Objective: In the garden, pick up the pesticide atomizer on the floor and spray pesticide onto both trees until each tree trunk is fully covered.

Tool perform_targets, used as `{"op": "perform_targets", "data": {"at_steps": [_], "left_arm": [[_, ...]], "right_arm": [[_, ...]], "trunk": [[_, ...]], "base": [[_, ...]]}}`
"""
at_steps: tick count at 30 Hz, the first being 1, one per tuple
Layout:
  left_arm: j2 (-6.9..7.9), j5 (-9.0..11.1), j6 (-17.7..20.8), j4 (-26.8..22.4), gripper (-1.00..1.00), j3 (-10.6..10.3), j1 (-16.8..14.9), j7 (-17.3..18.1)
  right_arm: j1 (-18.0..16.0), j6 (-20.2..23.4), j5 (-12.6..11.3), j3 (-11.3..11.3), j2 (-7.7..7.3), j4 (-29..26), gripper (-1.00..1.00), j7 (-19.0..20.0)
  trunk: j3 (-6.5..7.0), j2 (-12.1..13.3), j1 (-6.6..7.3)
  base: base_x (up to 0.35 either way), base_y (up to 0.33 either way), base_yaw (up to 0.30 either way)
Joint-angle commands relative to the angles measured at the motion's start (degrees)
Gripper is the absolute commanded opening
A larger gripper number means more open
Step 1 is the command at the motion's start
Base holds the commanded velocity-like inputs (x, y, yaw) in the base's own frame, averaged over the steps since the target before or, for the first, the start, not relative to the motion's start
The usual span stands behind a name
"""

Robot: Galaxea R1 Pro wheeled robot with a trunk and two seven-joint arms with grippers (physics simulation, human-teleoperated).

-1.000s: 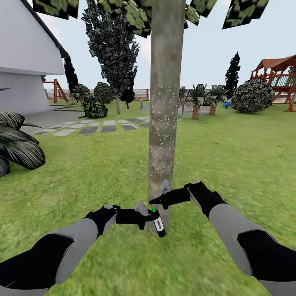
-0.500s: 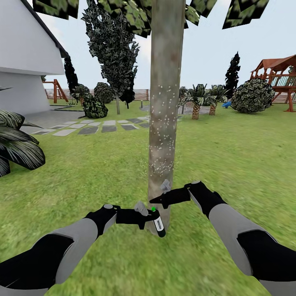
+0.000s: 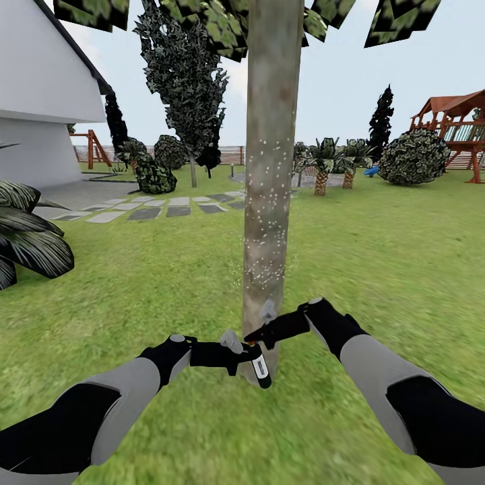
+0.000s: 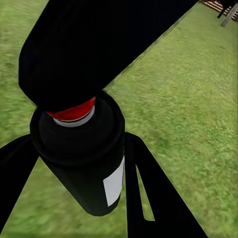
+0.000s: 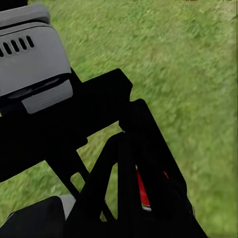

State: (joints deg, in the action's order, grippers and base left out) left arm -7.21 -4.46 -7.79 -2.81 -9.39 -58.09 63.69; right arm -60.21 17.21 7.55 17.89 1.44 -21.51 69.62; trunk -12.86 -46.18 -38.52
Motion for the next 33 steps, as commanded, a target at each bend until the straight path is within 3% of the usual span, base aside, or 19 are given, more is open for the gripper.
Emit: {"op": "perform_targets", "data": {"at_steps": [1, 6, 13, 18, 19, 22, 24, 25, 28, 31, 33], "left_arm": [[0.00, 0.0, -0.1, 0.0, -1.00, 0.2, 0.0, -0.1], [0.00, 0.0, -0.1, 0.0, -1.00, 0.2, 0.0, -0.1], [0.00, 0.0, -0.1, 0.0, -1.00, 0.2, 0.0, -0.1], [0.00, 0.0, -0.1, 0.0, -1.00, 0.2, 0.0, -0.2], [0.00, 0.0, -0.1, 0.0, -1.00, 0.2, 0.0, -0.2], [0.00, 0.0, -0.1, 0.0, -1.00, 0.2, 0.0, -0.3], [0.00, 0.0, -0.1, 0.0, -1.00, 0.2, 0.0, -0.4], [0.00, 0.0, -0.1, 0.0, -1.00, 0.2, 0.0, -0.4], [0.00, 0.0, -0.1, 0.0, -1.00, 0.2, 0.0, -0.5], [0.00, 0.0, -0.1, 0.0, -1.00, 0.2, 0.0, -0.6], [0.04, -0.1, -0.1, 0.0, -1.00, 0.2, 0.0, -0.7]], "right_arm": [[0.0, 0.1, -0.1, -0.2, -0.12, 0.0, -1.00, -0.7], [-0.1, 0.5, -0.2, -0.4, -0.42, -0.2, -1.00, -6.7], [-0.2, 0.5, -0.3, -0.4, -0.47, -0.3, -1.00, -9.3], [-0.2, 0.5, -0.4, -0.7, -1.31, -0.4, -1.00, -19.4], [-0.2, 0.5, -0.4, -1.7, -1.74, -0.5, -1.00, -22.3], [-0.3, 0.5, -0.4, -5.5, -2.83, -0.6, -1.00, -25.3], [-0.3, 0.5, -0.4, -7.0, -4.87, -0.7, -1.00, -26.1], [-0.3, 0.5, -0.3, -7.3, -5.75, -0.8, 1.00, -26.3], [-0.3, 0.5, -0.3, -7.7, -8.98, -0.9, 1.00, -28.3], [-0.3, 0.3, -0.3, -7.8, -11.77, -0.9, 1.00, -34.7], [-0.3, 0.3, -0.3, -7.9, -13.91, -0.9, 1.00, -41.4]], "trunk": [[0.00, 0.0, 0.00], [0.00, 0.0, 0.00], [0.00, 0.0, 0.00], [0.00, 0.0, 0.00], [0.00, 0.0, 0.00], [0.00, 0.0, 0.00], [0.00, 0.0, 0.00], [0.00, 0.0, 0.00], [0.00, 0.0, 0.00], [0.00, 0.0, 0.00], [0.00, 0.0, 0.00]], "base": [[0.000, 0.000, 0.000], [0.000, 0.000, 0.000], [0.000, 0.000, 0.000], [0.000, 0.000, 0.000], [0.000, 0.000, 0.000], [0.000, 0.000, 0.000], [0.000, 0.000, 0.000], [0.000, 0.000, 0.000], [0.000, 0.000, 0.000], [0.000, 0.000, 0.000], [0.000, 0.000, 0.000]]}}
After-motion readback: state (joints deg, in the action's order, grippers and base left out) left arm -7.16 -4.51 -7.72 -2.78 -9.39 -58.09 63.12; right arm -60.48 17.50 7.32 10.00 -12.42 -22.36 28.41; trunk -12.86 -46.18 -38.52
